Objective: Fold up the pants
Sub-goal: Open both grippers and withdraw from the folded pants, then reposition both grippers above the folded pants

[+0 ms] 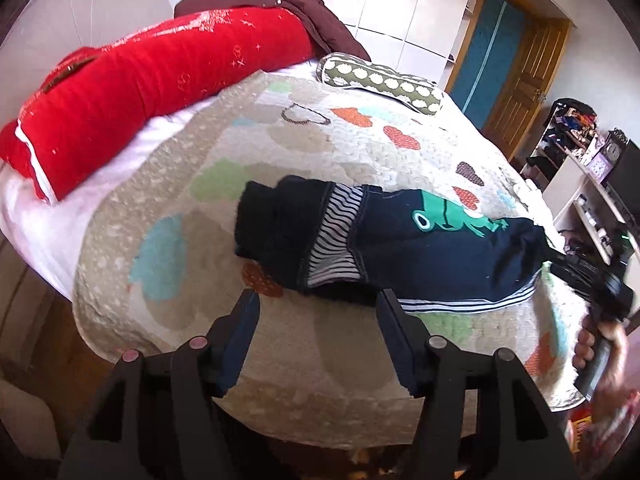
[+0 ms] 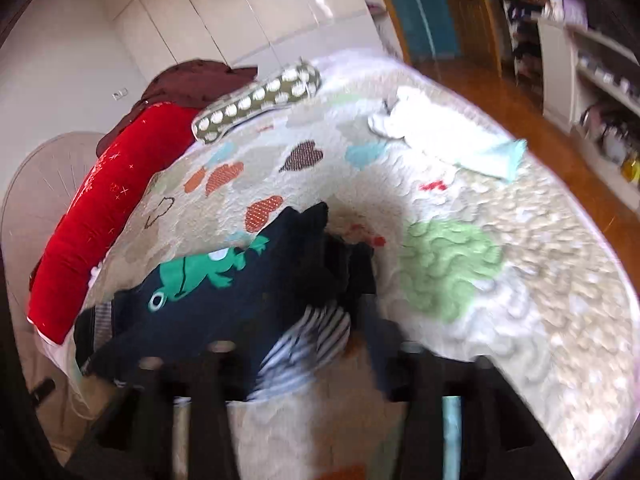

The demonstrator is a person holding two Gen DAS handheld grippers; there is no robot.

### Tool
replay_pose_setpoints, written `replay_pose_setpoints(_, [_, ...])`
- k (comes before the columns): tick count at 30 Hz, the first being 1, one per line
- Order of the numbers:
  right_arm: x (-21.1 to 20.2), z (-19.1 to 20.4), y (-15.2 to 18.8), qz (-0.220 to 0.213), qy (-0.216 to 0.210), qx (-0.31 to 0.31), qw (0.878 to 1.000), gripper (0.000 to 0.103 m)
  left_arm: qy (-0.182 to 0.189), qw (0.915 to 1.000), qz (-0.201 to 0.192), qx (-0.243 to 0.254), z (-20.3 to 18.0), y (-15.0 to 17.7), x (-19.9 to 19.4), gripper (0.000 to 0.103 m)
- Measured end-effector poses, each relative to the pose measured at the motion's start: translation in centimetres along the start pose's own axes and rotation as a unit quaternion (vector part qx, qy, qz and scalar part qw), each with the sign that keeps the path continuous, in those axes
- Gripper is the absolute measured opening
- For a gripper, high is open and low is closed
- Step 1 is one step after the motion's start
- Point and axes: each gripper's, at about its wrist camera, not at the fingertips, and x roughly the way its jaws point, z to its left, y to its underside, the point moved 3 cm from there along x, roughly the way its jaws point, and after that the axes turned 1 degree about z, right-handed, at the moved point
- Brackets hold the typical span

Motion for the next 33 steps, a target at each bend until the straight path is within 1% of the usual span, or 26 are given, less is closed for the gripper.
replay_pose_setpoints(1, [1.0,-0.5,-0.4,0.005,-0.001,0.018,1.0,0.057,0.005,1.0,0.003,-0.002,0.0,0.1,0.1,0.06])
replay_pose_setpoints(2, [1.6,-0.9,-0.7,0.01,-0.002,0.03,1.0,0.062,0.009,0.9999,0.006,-0.005,0.1,0.1,0.1,0.06])
replay_pose_setpoints(3, [2.7,-1.3,-0.9,0.022,-0.007,0.049,0.999,0.064,0.01,0.9999,0.007,-0.007,0.1,0.2,0.1,0.06])
replay_pose_setpoints(4, [3.7,-1.6,-1.0,0.035,-0.013,0.067,0.997,0.064,0.011,0.9999,0.006,-0.009,0.3,0.2,0.0,0.06])
replay_pose_setpoints(5, [4.7,-2.0,-1.0,0.05,-0.024,0.088,0.995,0.053,0.01,0.9999,0.004,-0.011,0.4,0.2,-0.1,0.06])
replay_pose_setpoints(6, [5.1,-2.0,-0.9,0.055,-0.036,0.094,0.993,0.017,0.009,0.9999,0.003,-0.013,0.5,0.2,-0.3,0.06])
replay_pose_setpoints(7, [5.2,-1.8,-0.9,0.058,-0.053,0.098,0.992,0.018,0.009,0.9999,0.002,-0.014,0.6,0.1,-0.3,0.06])
replay_pose_setpoints(9, [3.6,-1.9,-1.1,0.037,-0.071,0.113,0.99,0.017,0.007,0.9998,0.0,-0.018,0.9,0.0,-0.6,0.06])
replay_pose_setpoints(10, [2.8,-2.0,-1.2,0.027,-0.072,0.111,0.991,0.016,0.005,0.9998,0.0,-0.02,1.1,0.0,-0.6,0.06])
replay_pose_setpoints(12, [1.1,-2.3,-1.1,0.01,-0.054,0.102,0.993,0.016,0.002,0.9998,0.001,-0.022,1.2,0.1,-0.5,0.06])
replay_pose_setpoints(14, [0.2,-3.1,-0.8,0.003,-0.011,0.092,0.996,0.016,0.002,0.9997,0.008,-0.022,1.0,0.2,-0.1,0.06])
replay_pose_setpoints(15, [0.0,-3.4,-0.6,0.003,0.014,0.082,0.997,0.019,0.003,0.9997,0.01,-0.021,0.9,0.3,0.0,0.06])
replay_pose_setpoints(16, [0.2,-3.8,-0.4,0.009,0.031,0.076,0.997,0.022,0.004,0.9997,0.012,-0.02,0.7,0.4,0.2,0.06])
replay_pose_setpoints(17, [0.5,-4.5,0.0,0.02,0.038,0.082,0.996,0.03,0.004,0.9998,0.015,-0.015,0.3,0.5,0.4,0.06])
replay_pose_setpoints(18, [0.5,-5.0,0.2,0.021,0.038,0.091,0.995,0.038,0.002,0.9998,0.016,-0.011,0.1,0.6,0.4,0.06])
replay_pose_setpoints(19, [0.3,-5.6,0.5,0.016,0.033,0.104,0.994,0.043,-0.001,0.9998,0.017,-0.006,-0.2,0.6,0.4,0.06])
replay_pose_setpoints(20, [-0.4,-6.3,0.8,0.004,0.025,0.122,0.992,0.05,-0.005,0.9999,0.016,0.001,-0.6,0.7,0.4,0.06])
replay_pose_setpoints(21, [-1.0,-6.6,1.1,-0.006,0.021,0.134,0.991,0.052,-0.009,0.9998,0.014,0.008,-1.0,0.7,0.1,0.06])
replay_pose_setpoints(24, [-3.5,-7.4,2.3,-0.041,-0.005,0.174,0.984,0.052,-0.022,0.9995,-0.001,0.024,-2.0,0.5,-1.0,0.06])
replay_pose_setpoints(27, [-6.0,-7.5,3.0,-0.062,-0.016,0.189,0.98,0.053,-0.033,0.9986,-0.018,0.038,-2.9,0.4,-2.2,0.06])
replay_pose_setpoints(30, [-8.3,-7.4,3.5,-0.077,-0.009,0.193,0.978,0.055,-0.039,0.9978,-0.025,0.048,-3.7,0.2,-3.2,0.061])
replay_pose_setpoints(33, [-10.2,-7.3,4.0,-0.081,-0.001,0.195,0.978,0.057,-0.042,0.9977,-0.033,0.042,-4.0,-0.5,-4.6,0.062])
